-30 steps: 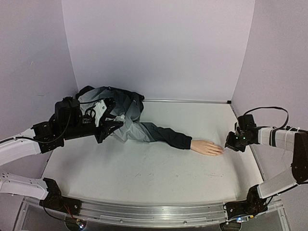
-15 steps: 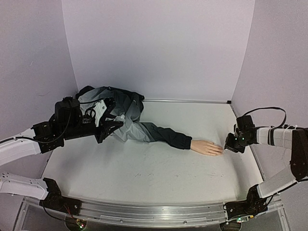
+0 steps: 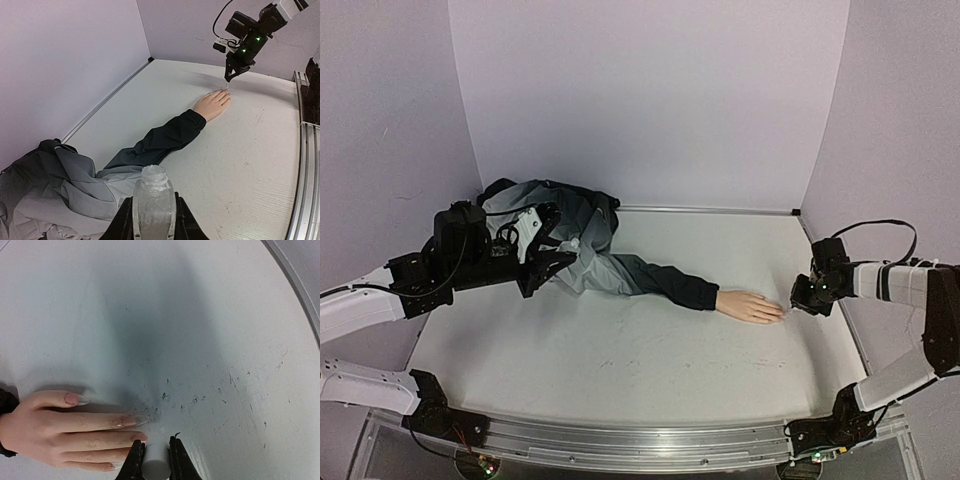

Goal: Paint the nails

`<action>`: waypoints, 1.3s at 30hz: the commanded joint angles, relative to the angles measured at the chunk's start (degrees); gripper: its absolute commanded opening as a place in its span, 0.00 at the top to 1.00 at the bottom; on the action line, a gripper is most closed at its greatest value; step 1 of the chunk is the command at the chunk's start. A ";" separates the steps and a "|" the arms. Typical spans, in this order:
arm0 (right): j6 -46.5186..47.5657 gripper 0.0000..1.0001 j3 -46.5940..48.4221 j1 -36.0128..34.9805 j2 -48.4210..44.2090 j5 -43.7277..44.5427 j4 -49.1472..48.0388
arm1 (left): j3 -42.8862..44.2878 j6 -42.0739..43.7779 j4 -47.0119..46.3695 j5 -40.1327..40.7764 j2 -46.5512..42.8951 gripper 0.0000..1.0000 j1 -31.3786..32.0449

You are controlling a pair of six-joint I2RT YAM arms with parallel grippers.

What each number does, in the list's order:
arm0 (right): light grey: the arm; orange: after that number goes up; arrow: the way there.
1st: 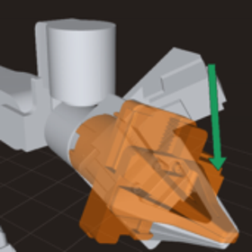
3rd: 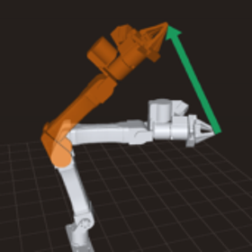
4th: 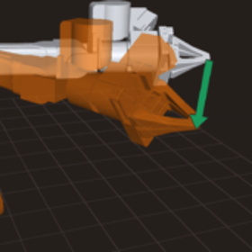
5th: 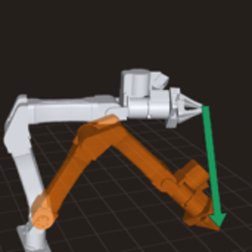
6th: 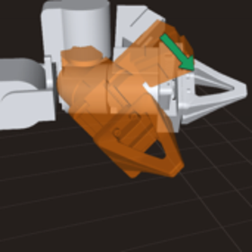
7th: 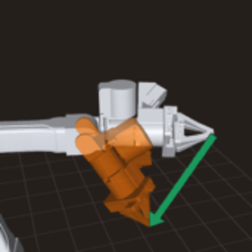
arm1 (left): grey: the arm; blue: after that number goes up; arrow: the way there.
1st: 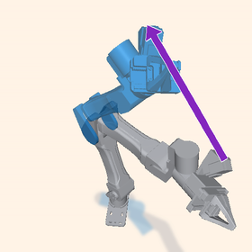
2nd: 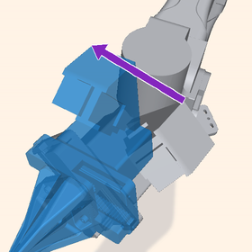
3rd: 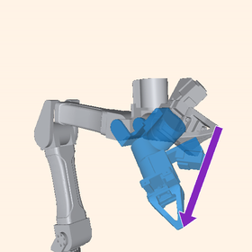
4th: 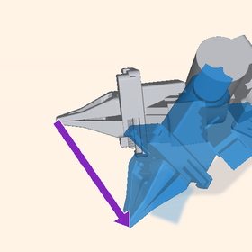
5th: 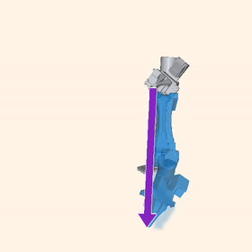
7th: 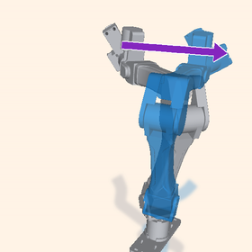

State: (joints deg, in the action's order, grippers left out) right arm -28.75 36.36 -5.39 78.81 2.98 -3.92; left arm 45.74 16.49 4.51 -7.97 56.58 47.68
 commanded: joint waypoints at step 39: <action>-1.81 1.00 1.71 0.25 0.16 3.50 3.46 | 3.39 -0.25 -0.73 -0.50 -1.68 1.00 -0.01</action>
State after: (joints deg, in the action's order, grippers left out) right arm -29.04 36.36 -5.39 79.70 2.55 -3.60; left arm 45.74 16.49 4.54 -7.94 56.51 47.68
